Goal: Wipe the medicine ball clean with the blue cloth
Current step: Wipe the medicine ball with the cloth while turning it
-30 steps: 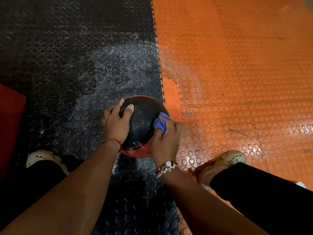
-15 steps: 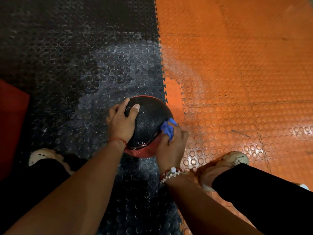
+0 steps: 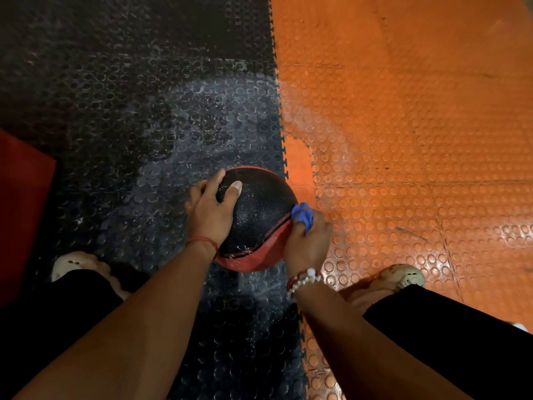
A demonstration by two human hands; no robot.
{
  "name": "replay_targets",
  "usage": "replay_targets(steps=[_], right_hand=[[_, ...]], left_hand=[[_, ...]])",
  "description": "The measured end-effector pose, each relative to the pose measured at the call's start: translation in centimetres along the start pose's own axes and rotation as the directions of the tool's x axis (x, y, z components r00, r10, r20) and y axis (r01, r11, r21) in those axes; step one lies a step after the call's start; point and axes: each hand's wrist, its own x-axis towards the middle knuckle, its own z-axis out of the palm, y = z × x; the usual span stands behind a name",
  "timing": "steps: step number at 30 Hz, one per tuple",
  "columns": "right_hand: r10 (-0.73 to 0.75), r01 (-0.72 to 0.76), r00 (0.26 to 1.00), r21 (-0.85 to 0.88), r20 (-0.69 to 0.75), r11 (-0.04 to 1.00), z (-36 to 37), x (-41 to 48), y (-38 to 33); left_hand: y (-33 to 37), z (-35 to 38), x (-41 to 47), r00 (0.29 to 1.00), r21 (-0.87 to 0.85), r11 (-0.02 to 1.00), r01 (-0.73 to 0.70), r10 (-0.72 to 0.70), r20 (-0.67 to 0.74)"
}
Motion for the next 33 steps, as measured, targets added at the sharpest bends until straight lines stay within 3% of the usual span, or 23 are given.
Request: replay_targets(steps=[3,6,8,10,12,16,18,20,24,27,33], right_hand=[[-0.183,0.184,0.983,0.065,-0.015,0.981,-0.4,-3.1,-0.9],[-0.413,0.408,0.907,0.074,0.082,0.91,-0.2,-2.9,-2.3],[-0.478,0.477,0.871,0.04,0.11,0.878,0.0,-1.5,-3.0],[-0.416,0.418,0.904,-0.006,0.095,0.908,0.0,0.7,-3.2],[-0.265,0.27,0.959,-0.044,0.102,0.962,0.0,2.9,-2.5],[0.015,-0.037,0.992,0.171,0.127,0.985,0.7,5.0,-0.6],[0.087,-0.111,0.987,0.184,0.132,0.977,0.5,4.9,-0.4],[0.089,-0.109,0.988,0.161,0.128,0.981,0.0,4.1,-0.5],[-0.19,0.181,0.979,0.122,0.072,0.976,-0.5,0.1,-1.2],[-0.422,0.408,0.898,0.126,0.125,0.904,0.0,-1.4,-1.3],[-0.567,0.581,0.786,0.016,0.247,0.813,1.0,2.7,-3.2]], left_hand=[[-0.2,0.1,0.2,0.999,-0.034,0.999,-0.01,0.009,-0.037],[-0.4,0.1,0.1,0.997,-0.035,0.999,-0.015,0.012,-0.081],[-0.5,0.0,0.1,0.996,-0.028,0.999,-0.024,0.021,-0.091],[-0.4,0.1,0.2,0.995,-0.027,0.999,-0.034,0.032,-0.093],[-0.2,0.1,0.1,0.993,-0.014,0.998,-0.055,0.053,-0.104],[-1.6,0.1,-2.1,0.954,0.094,0.97,-0.225,0.239,-0.179],[-3.0,0.7,-4.0,0.934,0.158,0.939,-0.306,0.328,-0.139],[-4.0,1.4,-5.3,0.941,0.149,0.937,-0.316,0.329,-0.075],[-3.6,1.5,-4.2,0.955,0.063,0.958,-0.281,0.286,-0.084],[-2.5,1.1,-2.9,0.95,0.035,0.958,-0.286,0.288,-0.122],[-1.5,0.2,-0.4,0.975,0.005,0.98,-0.198,0.198,-0.104]])
